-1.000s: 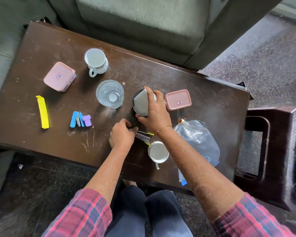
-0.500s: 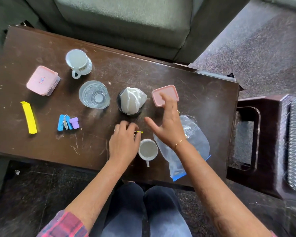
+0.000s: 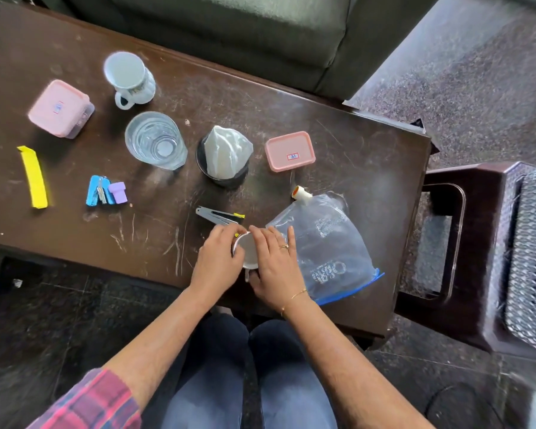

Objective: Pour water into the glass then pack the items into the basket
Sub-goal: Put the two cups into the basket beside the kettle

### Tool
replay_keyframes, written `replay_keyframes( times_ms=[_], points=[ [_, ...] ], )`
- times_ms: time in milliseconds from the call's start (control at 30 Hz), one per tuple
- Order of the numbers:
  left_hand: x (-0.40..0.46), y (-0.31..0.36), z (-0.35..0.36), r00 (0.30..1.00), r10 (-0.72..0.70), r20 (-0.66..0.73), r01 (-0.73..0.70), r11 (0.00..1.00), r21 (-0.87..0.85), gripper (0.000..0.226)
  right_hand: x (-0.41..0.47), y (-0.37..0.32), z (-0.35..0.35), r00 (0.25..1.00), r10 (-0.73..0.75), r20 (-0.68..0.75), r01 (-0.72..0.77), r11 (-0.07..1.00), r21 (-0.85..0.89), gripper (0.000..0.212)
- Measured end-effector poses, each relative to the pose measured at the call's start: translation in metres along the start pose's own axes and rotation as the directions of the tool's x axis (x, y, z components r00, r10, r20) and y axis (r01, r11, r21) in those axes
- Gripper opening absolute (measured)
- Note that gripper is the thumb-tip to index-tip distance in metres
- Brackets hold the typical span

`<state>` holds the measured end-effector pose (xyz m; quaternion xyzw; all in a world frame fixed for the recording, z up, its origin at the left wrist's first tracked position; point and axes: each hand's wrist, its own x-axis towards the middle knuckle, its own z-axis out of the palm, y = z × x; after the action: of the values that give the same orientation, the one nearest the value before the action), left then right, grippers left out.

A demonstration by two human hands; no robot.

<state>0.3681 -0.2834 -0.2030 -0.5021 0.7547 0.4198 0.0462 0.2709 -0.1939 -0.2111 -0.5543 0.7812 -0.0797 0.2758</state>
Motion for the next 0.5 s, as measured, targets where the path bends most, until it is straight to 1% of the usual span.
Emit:
replay_keyframes(
  times_ms=[67, 133, 200, 267, 300, 400, 467, 500],
  points=[
    [-0.004, 0.002, -0.002, 1.000, -0.019, 0.005, 0.019, 0.999, -0.038, 0.028, 0.002, 0.006, -0.003, 0.998, -0.051, -0.021, 0.051, 0.999, -0.014, 0.073],
    [-0.009, 0.002, -0.009, 0.999, -0.037, -0.007, 0.036, 0.992, -0.118, 0.026, 0.002, 0.009, -0.009, 0.993, -0.099, -0.064, 0.101, 0.995, 0.017, 0.069],
    [-0.017, 0.005, -0.019, 0.999, -0.019, -0.047, 0.010, 0.982, -0.190, 0.024, 0.000, 0.007, -0.017, 0.988, -0.117, -0.100, 0.126, 0.988, 0.087, 0.066],
    [-0.029, 0.008, -0.032, 0.997, 0.009, -0.081, -0.026, 0.976, -0.216, 0.021, -0.003, -0.003, -0.029, 0.985, -0.125, -0.117, 0.144, 0.974, 0.174, 0.064],
    [-0.035, 0.008, -0.038, 0.996, 0.015, -0.090, -0.035, 0.974, -0.222, 0.024, -0.003, -0.010, -0.035, 0.985, -0.126, -0.118, 0.150, 0.963, 0.223, 0.063],
    [-0.050, 0.004, -0.058, 0.995, 0.017, -0.102, -0.045, 0.957, -0.285, 0.053, 0.003, -0.039, -0.051, 0.984, -0.124, -0.126, 0.160, 0.924, 0.346, 0.063],
    [-0.056, -0.001, -0.071, 0.993, 0.008, -0.119, -0.051, 0.929, -0.366, 0.062, 0.011, -0.060, -0.056, 0.980, -0.144, -0.137, 0.185, 0.914, 0.361, 0.064],
    [-0.058, -0.005, -0.078, 0.989, -0.009, -0.149, -0.051, 0.917, -0.396, 0.066, 0.016, -0.071, -0.057, 0.975, -0.165, -0.146, 0.208, 0.910, 0.359, 0.063]
  ],
)
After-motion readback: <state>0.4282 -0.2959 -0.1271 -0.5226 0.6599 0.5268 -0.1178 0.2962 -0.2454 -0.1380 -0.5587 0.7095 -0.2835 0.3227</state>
